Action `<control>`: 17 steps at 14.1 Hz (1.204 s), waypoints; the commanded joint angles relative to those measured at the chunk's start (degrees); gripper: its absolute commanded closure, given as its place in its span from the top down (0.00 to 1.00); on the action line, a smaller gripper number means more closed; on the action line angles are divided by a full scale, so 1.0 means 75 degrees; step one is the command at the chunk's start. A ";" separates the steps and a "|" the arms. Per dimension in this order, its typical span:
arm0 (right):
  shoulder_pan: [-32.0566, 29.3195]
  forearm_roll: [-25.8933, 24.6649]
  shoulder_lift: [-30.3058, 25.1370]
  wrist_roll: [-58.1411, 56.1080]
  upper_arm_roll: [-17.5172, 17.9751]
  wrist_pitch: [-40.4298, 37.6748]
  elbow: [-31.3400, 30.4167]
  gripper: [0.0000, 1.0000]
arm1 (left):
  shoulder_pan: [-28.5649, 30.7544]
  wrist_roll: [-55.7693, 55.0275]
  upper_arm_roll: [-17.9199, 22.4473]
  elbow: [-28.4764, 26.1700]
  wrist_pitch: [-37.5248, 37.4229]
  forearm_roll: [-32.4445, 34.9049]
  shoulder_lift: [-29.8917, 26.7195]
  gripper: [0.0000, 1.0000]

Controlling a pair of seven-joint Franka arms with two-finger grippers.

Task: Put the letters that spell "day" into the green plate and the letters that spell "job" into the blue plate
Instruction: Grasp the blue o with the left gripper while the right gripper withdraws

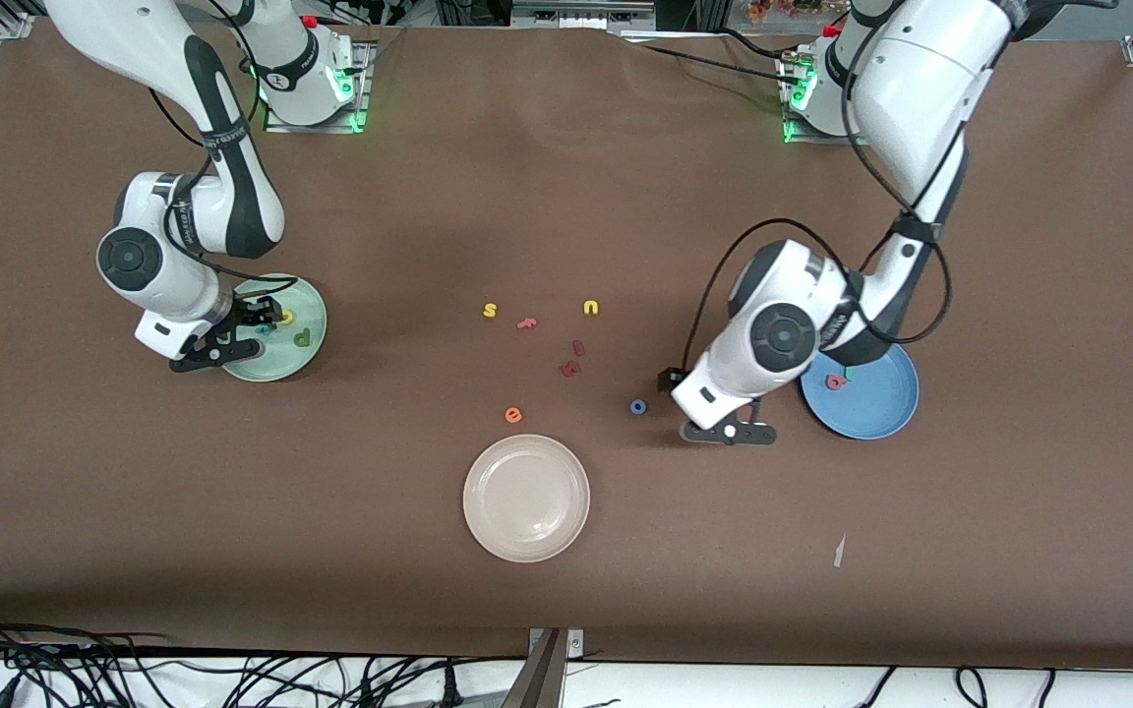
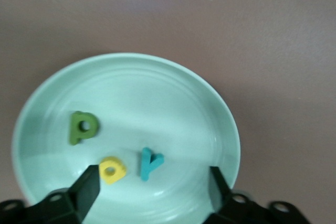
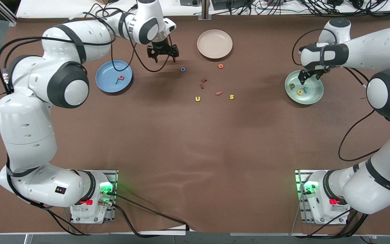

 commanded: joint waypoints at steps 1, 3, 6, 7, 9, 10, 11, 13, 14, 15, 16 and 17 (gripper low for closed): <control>-0.0005 0.0084 -0.0224 -0.0041 -0.0008 -0.2359 0.1492 1.00 | -0.0444 -0.0842 0.0126 0.0794 -0.0131 -0.0076 0.0604 1.00; 0.0007 0.0073 -0.0213 -0.0041 -0.0008 -0.3768 0.2478 1.00 | -0.0667 -0.1311 0.0162 0.1216 -0.0130 -0.0065 0.0979 0.99; -0.0005 -0.0009 -0.0224 -0.0064 -0.0055 -0.5562 0.3873 1.00 | -0.1112 -0.1759 0.0547 0.1767 -0.0130 -0.0053 0.1460 0.96; -0.0005 -0.0021 -0.0224 -0.0064 -0.0148 -0.6055 0.4249 1.00 | -0.1265 -0.1794 0.0734 0.1850 -0.0119 -0.0064 0.1554 0.95; -0.0005 -0.0079 -0.0236 -0.0076 -0.0196 -0.6713 0.4905 1.00 | -0.1313 -0.1876 0.0783 0.2061 -0.0072 -0.0065 0.1753 0.92; -0.0005 -0.0149 -0.0248 -0.0064 -0.0265 -0.6937 0.5175 1.00 | -0.1325 -0.1923 0.0783 0.2097 -0.0060 -0.0065 0.1789 0.90; 0.0007 -0.0150 -0.0259 -0.0064 -0.0394 -0.7125 0.5352 1.00 | -0.1360 -0.2016 0.0795 0.2108 -0.0025 -0.0065 0.1859 0.89; -0.0005 -0.0185 -0.0493 -0.0087 -0.0488 -0.7302 0.5658 1.00 | -0.1407 -0.2052 0.0841 0.2120 0.0138 -0.0053 0.1941 0.84; 0.0018 -0.0162 -0.0610 -0.0157 -0.0547 -0.7291 0.5659 1.00 | -0.1430 -0.2087 0.0842 0.2120 0.0162 -0.0053 0.1965 0.83; 0.0077 -0.0138 -0.0797 -0.0030 -0.0524 -0.7302 0.5531 1.00 | -0.1430 -0.2099 0.0842 0.2120 0.0162 -0.0053 0.1965 0.79; 0.0008 -0.0161 -0.0868 0.0133 -0.0420 -0.7267 0.5530 1.00 | -0.1430 -0.2099 0.0842 0.2120 0.0162 -0.0053 0.1965 0.77; -0.0318 -0.0138 -0.0973 0.0170 -0.0140 -0.7198 0.5530 1.00 | -0.1442 -0.2099 0.0842 0.2120 0.0162 -0.0053 0.1965 0.72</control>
